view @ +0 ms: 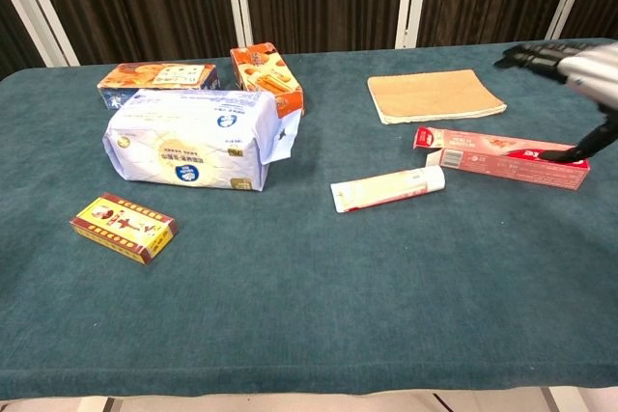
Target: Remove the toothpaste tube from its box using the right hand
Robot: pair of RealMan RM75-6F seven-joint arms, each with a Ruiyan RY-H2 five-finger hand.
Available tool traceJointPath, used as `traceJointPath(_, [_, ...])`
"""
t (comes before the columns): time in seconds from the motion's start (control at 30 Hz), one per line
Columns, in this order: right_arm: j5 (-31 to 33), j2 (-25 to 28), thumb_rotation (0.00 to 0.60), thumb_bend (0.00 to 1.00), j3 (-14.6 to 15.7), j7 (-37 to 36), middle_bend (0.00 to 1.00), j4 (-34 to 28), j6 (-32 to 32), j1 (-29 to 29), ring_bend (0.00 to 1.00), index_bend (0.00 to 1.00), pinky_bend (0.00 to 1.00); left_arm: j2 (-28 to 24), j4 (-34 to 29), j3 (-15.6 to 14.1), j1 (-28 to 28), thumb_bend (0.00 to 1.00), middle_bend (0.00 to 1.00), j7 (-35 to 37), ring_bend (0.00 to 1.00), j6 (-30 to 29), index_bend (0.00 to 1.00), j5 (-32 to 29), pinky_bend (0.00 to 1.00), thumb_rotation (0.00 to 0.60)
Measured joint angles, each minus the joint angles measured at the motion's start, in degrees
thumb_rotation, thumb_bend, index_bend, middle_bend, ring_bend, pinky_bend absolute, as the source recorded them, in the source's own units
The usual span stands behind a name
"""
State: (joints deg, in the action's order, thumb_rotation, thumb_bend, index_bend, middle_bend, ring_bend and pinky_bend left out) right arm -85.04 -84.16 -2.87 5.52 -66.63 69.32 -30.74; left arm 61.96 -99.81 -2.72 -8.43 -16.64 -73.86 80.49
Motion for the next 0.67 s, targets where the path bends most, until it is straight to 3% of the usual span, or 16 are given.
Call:
traceJointPath(0.17, [0.87, 6.04, 0.600, 0.13, 0.29, 9.56, 0.00, -15.34, 12.15, 8.10, 0.00, 0.00, 0.17, 0.29, 0.00, 0.24, 0.45, 0.36, 0.32, -1.18, 0.27, -1.45, 0.30, -0.02, 0.42, 0.600])
traceJointPath(0.33, [2.11, 9.62, 0.600, 0.13, 1.26, 11.74, 0.00, -19.82, 21.94, 17.78, 0.00, 0.00, 0.17, 1.18, 0.72, 0.56, 1.20, 0.36, 0.28, -2.01, 0.24, -4.77, 0.29, 1.88, 0.39, 0.600])
traceJointPath(0.47, [3.81, 10.55, 0.600, 0.13, 1.63, 8.86, 0.00, -19.19, 21.26, 19.75, 0.00, 0.00, 0.17, 3.04, 3.70, 1.12, 2.03, 0.36, 0.25, -2.20, 0.21, -8.75, 0.28, 4.50, 0.36, 0.600])
traceJointPath(0.67, [4.81, 10.94, 0.600, 0.13, 1.08, 6.95, 0.00, -18.59, 18.49, 20.44, 0.00, 0.00, 0.17, 4.54, 5.99, 2.09, 2.63, 0.36, 0.18, -1.80, 0.17, -9.84, 0.23, 4.74, 0.34, 0.600])
